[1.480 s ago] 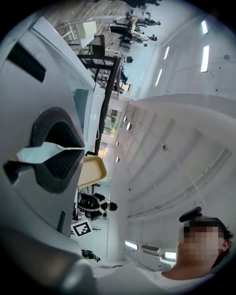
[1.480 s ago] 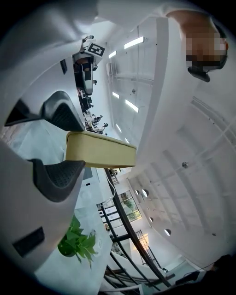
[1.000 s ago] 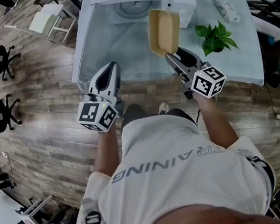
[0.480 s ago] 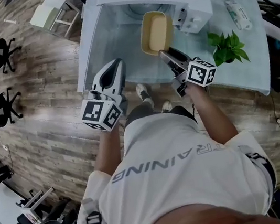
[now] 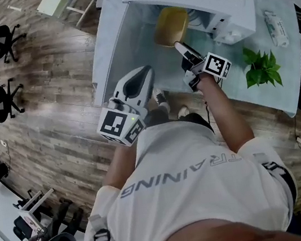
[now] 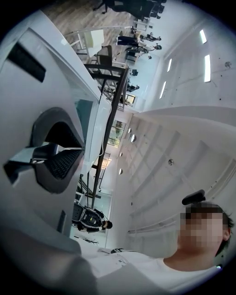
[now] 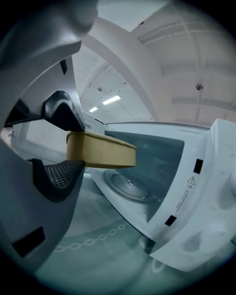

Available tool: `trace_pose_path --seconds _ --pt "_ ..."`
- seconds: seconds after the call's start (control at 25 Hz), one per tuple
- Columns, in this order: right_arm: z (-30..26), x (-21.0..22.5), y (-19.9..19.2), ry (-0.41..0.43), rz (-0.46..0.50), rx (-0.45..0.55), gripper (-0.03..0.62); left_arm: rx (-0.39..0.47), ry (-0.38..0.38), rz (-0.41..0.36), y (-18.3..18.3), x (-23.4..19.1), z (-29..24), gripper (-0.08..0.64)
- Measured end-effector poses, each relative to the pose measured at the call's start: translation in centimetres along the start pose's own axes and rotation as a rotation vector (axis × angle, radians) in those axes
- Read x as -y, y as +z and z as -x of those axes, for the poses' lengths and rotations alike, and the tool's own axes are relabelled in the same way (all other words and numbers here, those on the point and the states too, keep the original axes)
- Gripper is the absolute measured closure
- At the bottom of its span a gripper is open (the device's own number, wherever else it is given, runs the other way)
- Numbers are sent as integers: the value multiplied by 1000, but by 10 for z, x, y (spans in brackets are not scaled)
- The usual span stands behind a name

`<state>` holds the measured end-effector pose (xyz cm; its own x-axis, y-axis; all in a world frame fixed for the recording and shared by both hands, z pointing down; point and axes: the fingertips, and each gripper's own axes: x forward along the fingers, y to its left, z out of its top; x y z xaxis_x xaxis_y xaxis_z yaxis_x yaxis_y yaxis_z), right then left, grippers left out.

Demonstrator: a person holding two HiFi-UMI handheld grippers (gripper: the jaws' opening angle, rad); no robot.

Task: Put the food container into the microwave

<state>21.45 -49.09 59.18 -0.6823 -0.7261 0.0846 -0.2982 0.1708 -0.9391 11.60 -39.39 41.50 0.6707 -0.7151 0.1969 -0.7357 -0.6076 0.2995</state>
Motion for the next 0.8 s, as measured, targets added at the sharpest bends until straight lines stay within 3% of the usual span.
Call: trace_pose_path --seconds 0.32,0.8 --pt "-55 26 43 -9 -28 105 380 -31 -66 4 -1 -2 -21 518" --pt "-89 63 92 -58 -70 273 379 -52 -76 24 -6 -9 -29 518"
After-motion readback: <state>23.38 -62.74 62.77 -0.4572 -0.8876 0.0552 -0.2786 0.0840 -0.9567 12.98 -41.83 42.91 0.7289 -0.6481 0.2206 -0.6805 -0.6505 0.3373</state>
